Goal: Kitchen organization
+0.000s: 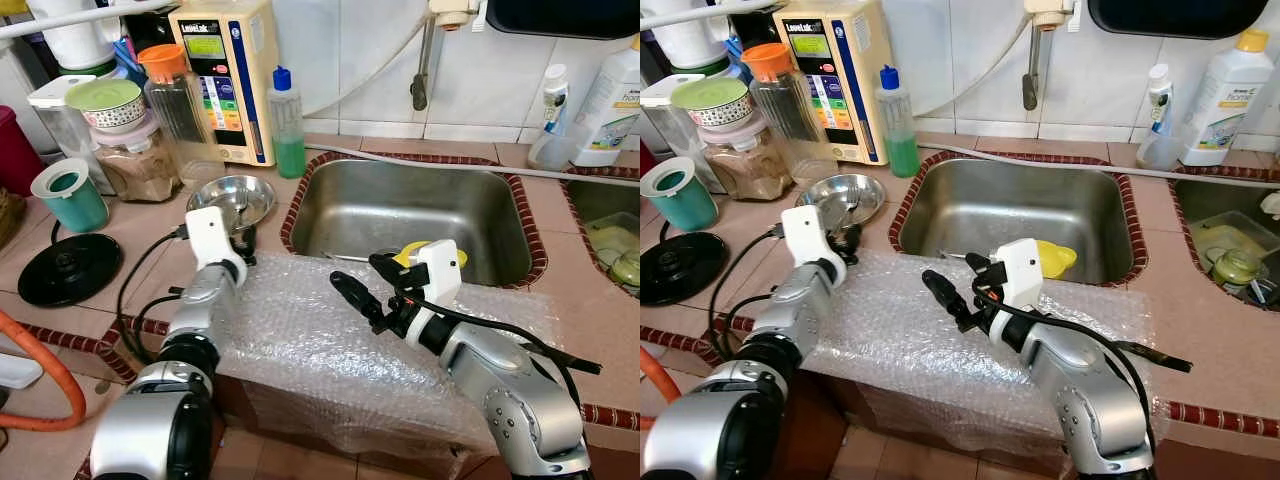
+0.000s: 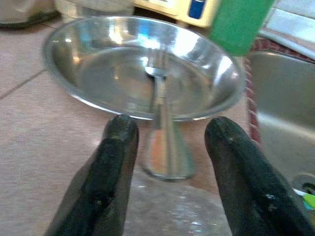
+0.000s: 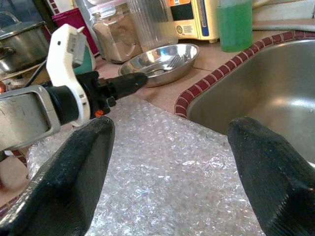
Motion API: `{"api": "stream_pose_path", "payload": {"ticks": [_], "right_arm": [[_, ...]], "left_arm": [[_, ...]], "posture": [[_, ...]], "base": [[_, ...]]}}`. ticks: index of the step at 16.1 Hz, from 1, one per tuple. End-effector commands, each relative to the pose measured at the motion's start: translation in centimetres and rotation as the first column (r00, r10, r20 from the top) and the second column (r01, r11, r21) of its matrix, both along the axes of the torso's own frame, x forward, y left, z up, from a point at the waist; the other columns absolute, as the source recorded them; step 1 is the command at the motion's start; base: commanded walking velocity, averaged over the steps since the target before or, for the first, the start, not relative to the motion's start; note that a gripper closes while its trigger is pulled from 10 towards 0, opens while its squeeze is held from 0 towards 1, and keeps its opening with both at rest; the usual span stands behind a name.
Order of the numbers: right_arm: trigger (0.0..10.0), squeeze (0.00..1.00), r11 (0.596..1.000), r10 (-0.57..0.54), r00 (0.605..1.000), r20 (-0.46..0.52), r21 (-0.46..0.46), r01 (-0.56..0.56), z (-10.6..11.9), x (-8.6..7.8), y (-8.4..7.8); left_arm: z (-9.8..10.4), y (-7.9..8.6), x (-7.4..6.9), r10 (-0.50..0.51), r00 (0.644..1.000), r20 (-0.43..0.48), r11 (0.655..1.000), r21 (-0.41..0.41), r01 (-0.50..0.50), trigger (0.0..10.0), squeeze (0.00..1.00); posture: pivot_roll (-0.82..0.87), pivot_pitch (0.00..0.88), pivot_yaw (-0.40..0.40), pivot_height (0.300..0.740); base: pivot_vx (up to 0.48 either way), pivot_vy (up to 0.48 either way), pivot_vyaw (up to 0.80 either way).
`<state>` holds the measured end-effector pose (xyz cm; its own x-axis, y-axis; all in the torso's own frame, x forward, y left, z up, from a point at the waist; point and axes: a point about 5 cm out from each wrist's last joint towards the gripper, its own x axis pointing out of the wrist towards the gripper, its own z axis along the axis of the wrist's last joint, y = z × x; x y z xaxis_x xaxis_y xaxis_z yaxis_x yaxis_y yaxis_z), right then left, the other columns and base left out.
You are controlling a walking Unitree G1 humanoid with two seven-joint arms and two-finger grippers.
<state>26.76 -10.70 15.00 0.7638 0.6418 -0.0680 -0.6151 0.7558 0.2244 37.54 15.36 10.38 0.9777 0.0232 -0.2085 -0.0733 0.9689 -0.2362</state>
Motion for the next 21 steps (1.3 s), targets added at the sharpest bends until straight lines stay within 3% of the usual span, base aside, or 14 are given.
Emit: {"api": "stream_pose_path", "payload": {"ticks": [1,11,17,21], "right_arm": [[10.0,0.0,1.0,0.008,1.0,0.02,0.01,-0.008,0.7,-0.2,0.1],[10.0,0.0,1.0,0.014,1.0,0.012,0.0,-0.014,0.4,-0.3,0.2],[10.0,0.0,1.0,0.017,1.0,0.017,-0.005,-0.017,0.5,-0.2,0.3],[10.0,0.0,1.0,0.014,1.0,0.014,-0.008,-0.014,0.4,0.0,0.2]], "left_arm": [[0.6,0.6,0.3,0.019,1.0,0.017,1.0,0.007,-0.019,0.0,0.0],[0.6,1.0,0.3,0.032,0.999,0.03,0.999,-0.006,-0.032,0.0,0.0],[1.9,1.3,0.7,0.049,0.993,0.107,0.999,-0.006,-0.048,0.0,0.0],[3.5,0.8,0.9,0.017,0.974,0.226,0.999,0.046,-0.028,0.0,0.0]], "posture": [[-0.09,0.0,0.116,0.74],[-0.09,0.0,0.113,0.74],[-0.09,0.0,0.112,0.74],[-0.08,0.0,0.103,0.74]], "base": [[0.0,0.0,0.0],[0.0,0.0,0.0],[0.0,0.0,0.0],[0.0,0.0,0.0]]}}
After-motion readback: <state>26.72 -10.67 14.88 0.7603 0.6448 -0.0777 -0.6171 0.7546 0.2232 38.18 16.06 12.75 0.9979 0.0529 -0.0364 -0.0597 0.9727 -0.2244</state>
